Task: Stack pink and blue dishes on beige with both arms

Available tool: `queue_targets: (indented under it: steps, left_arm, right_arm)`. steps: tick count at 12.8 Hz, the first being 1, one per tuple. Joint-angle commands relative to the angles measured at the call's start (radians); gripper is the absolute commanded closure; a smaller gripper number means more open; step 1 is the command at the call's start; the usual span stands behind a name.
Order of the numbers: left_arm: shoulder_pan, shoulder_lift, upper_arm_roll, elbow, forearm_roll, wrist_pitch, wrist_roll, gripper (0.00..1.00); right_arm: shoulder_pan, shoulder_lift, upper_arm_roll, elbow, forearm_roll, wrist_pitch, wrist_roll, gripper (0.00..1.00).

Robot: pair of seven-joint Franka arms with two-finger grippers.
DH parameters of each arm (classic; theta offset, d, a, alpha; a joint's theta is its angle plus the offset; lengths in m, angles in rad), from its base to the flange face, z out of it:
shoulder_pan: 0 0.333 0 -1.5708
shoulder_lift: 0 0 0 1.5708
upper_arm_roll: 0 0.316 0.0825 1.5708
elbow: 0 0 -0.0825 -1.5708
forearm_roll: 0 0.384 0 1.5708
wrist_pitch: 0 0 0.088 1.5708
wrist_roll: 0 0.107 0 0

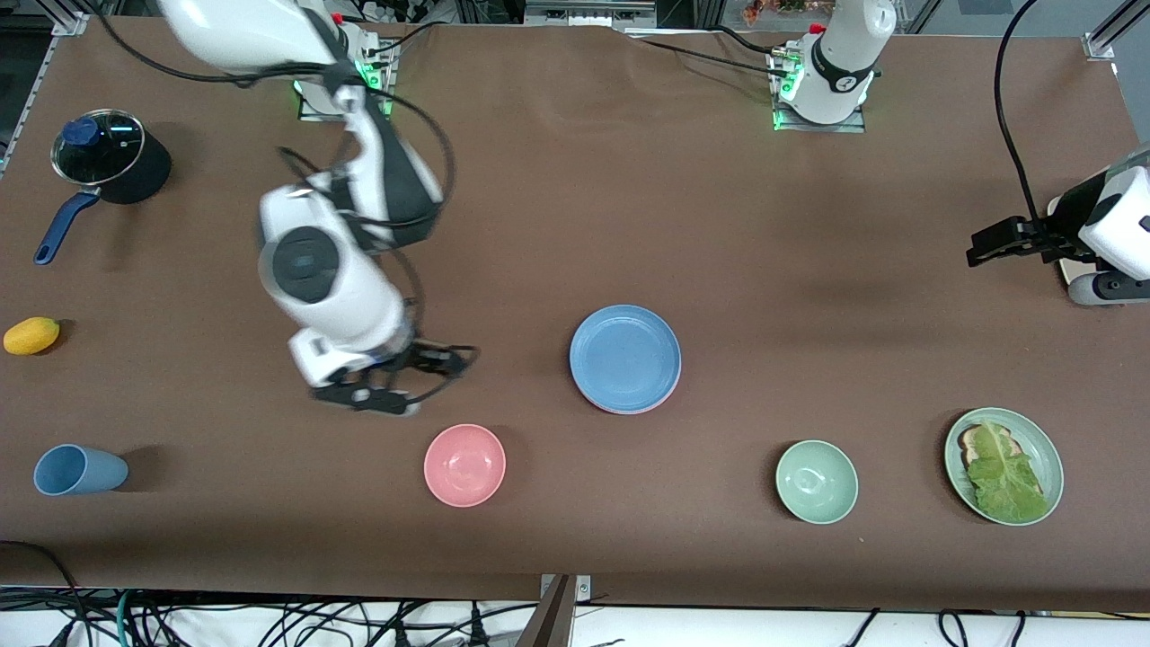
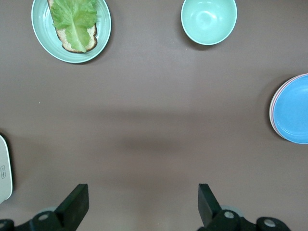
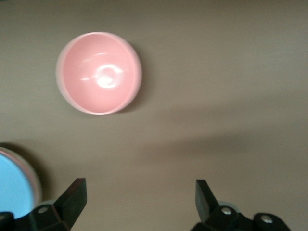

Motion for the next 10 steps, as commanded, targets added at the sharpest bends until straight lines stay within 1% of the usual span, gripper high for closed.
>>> queue_targets:
  steps: [1,3,4,5,7,8,9,10]
  left_arm:
    - [-0.004,-0.003,0.005,0.004,-0.012,0.007,0.018,0.00]
    - [0.000,-0.004,0.005,0.005,-0.009,0.013,0.018,0.00]
    - [-0.002,-0.004,0.004,0.004,-0.009,0.013,0.018,0.00]
    - [-0.002,-0.004,0.005,0.004,-0.007,0.013,0.018,0.00]
    - [0.000,-0.006,0.005,0.005,-0.007,0.013,0.018,0.00]
    - [0.000,-0.006,0.005,0.004,-0.005,0.013,0.018,0.00]
    - [-0.002,-0.006,0.005,0.004,-0.005,0.013,0.018,0.00]
    - [-0.002,-0.006,0.005,0.004,-0.005,0.013,0.018,0.00]
  right_arm:
    - [-0.075,-0.102,0.014,-0.040,0.007,-0.117,-0.140,0.00]
    - [-0.123,-0.168,0.014,-0.052,0.007,-0.191,-0.255,0.00]
    - [-0.147,-0.200,0.013,-0.057,0.007,-0.233,-0.273,0.00]
    - [-0.157,-0.260,0.013,-0.104,0.007,-0.253,-0.279,0.00]
    - [-0.184,-0.385,0.016,-0.237,0.009,-0.242,-0.280,0.00]
    - [-0.203,-0.436,0.021,-0.286,0.012,-0.241,-0.280,0.00]
    - [-0.227,-0.476,0.034,-0.323,0.015,-0.241,-0.285,0.00]
    - [-0.274,-0.510,0.069,-0.352,0.015,-0.242,-0.308,0.00]
